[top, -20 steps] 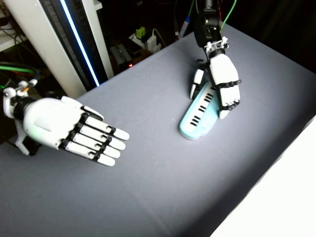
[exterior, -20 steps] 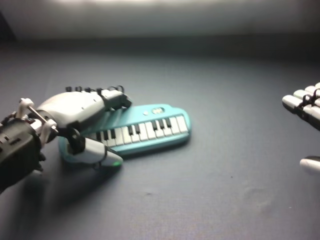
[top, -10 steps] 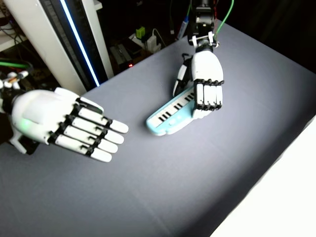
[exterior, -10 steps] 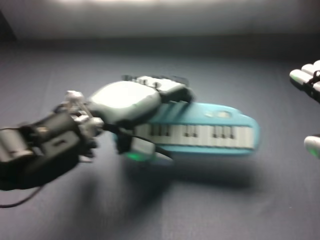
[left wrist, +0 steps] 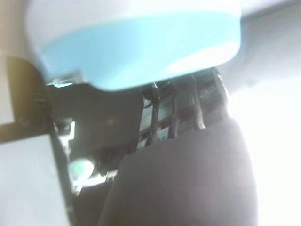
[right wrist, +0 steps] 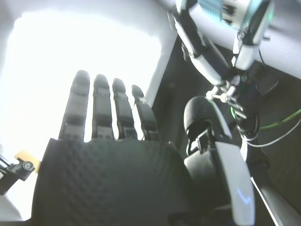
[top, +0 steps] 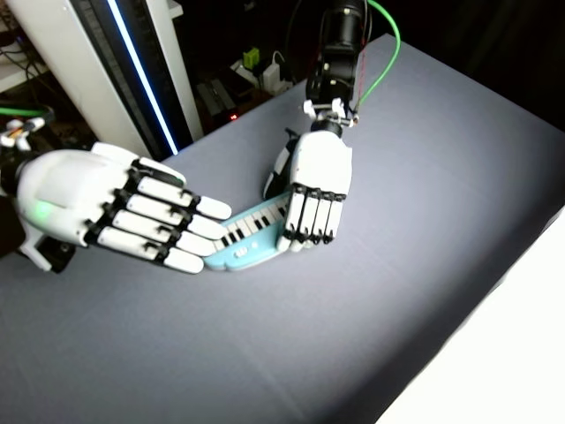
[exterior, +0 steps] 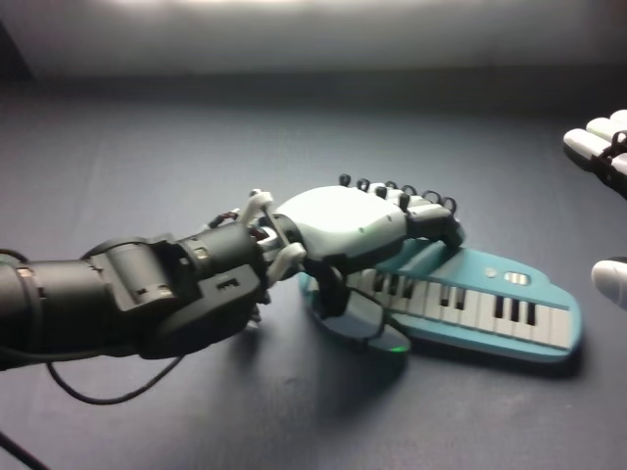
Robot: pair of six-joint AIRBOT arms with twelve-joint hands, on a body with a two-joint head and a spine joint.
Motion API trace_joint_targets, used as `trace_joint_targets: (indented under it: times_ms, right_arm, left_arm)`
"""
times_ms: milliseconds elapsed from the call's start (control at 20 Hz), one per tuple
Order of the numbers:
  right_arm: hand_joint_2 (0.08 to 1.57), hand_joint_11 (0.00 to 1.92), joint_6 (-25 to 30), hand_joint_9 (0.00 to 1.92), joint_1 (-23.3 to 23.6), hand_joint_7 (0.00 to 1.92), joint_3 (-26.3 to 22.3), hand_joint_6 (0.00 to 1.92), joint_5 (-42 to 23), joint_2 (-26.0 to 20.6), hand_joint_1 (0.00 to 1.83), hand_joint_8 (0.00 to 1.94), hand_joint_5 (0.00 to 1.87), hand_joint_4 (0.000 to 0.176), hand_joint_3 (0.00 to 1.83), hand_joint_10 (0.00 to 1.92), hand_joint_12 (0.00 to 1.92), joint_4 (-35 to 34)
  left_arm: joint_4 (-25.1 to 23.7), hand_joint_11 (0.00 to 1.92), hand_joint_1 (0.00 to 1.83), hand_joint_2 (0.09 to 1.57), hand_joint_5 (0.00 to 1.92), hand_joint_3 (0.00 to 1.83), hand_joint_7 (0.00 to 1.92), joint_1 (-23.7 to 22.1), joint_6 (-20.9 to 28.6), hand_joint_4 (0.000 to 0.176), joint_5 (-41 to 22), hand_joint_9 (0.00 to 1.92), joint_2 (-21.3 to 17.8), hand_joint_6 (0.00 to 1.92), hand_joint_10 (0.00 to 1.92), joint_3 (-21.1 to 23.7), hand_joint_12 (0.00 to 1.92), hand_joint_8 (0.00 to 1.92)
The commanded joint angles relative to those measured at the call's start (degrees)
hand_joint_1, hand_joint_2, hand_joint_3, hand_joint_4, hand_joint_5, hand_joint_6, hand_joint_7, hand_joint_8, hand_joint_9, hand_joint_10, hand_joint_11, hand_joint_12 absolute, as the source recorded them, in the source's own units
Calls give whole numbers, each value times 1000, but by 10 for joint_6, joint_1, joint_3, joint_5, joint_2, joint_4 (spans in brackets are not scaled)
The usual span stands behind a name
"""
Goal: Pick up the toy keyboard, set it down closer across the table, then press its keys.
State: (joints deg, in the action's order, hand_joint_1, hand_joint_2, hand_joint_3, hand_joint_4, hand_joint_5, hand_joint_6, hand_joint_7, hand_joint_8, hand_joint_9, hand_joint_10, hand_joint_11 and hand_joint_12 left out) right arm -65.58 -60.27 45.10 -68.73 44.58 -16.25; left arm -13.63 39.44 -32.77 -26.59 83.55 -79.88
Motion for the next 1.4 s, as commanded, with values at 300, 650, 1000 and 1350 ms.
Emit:
trace_joint_targets:
  times_ms: [300,650,1000,1350]
  right_arm:
    - [1398,0,16,0,2,0,0,0,-69,-3,0,0,0,0,0,0,0,17]
    - [1446,0,17,0,28,0,18,25,45,20,3,0,66,46,15,0,0,59]
    - [1412,0,-29,0,105,0,73,24,218,96,244,0,239,24,0,0,0,83]
    - [1368,0,-45,0,120,52,96,52,278,126,0,5,518,0,0,0,0,82]
  left_arm:
    - [11,0,473,969,0,0,0,-6,4,151,-105,0,-32,0,0,26,0,0]
    - [176,0,750,1398,182,13,7,79,-68,3,-271,0,-184,30,0,102,0,2]
    - [263,0,815,1426,155,4,0,157,-91,0,-394,0,-242,1,0,150,0,0]
    - [267,0,810,1421,106,0,0,166,-91,0,-416,0,-249,1,0,158,0,0]
